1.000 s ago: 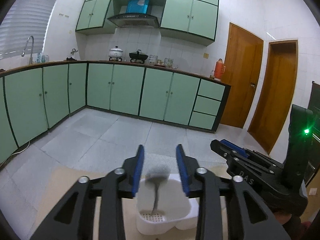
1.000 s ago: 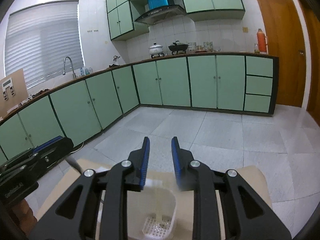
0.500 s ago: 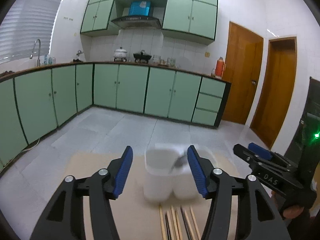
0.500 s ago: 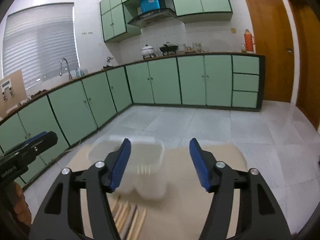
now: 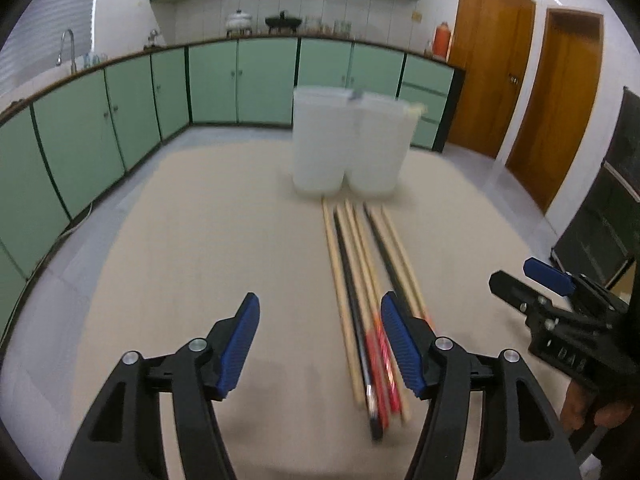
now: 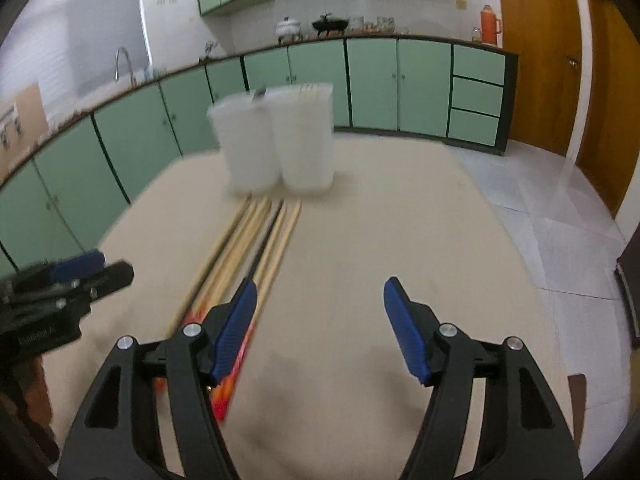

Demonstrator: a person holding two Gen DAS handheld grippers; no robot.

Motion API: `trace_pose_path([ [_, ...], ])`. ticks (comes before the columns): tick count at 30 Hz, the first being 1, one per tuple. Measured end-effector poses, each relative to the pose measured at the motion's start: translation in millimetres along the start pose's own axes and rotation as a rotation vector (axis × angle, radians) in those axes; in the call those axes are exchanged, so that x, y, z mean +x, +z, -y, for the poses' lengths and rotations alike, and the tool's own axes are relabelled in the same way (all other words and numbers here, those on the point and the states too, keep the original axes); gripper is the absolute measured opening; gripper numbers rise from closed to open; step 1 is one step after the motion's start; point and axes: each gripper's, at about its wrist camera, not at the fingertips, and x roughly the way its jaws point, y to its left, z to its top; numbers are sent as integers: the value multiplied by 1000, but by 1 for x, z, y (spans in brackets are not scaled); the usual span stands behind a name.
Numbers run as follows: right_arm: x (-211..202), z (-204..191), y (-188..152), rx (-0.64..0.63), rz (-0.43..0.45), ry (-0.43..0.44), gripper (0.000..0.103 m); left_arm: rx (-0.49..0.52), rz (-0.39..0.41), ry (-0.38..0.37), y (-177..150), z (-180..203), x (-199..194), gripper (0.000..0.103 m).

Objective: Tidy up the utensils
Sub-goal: 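Move both open tools back over the row of chopsticks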

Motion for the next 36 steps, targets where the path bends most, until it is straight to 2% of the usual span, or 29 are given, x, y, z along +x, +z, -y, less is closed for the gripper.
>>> trace_pose_path([
  [9,-12,-30,-52,-32,-77,36,64,20,-62,30,-44,0,1,63],
  [19,-8,-39,-58,-61,-121,40,64,14,-87,19,-56,-1,2,63],
  [28,-3,-22,-56,-24,-122,-25,64,2,-103,11,-59,-2,5,63],
  [36,-4,-30,-56,-39,-114,24,64,13,-102,13,-60,0,-1,64],
])
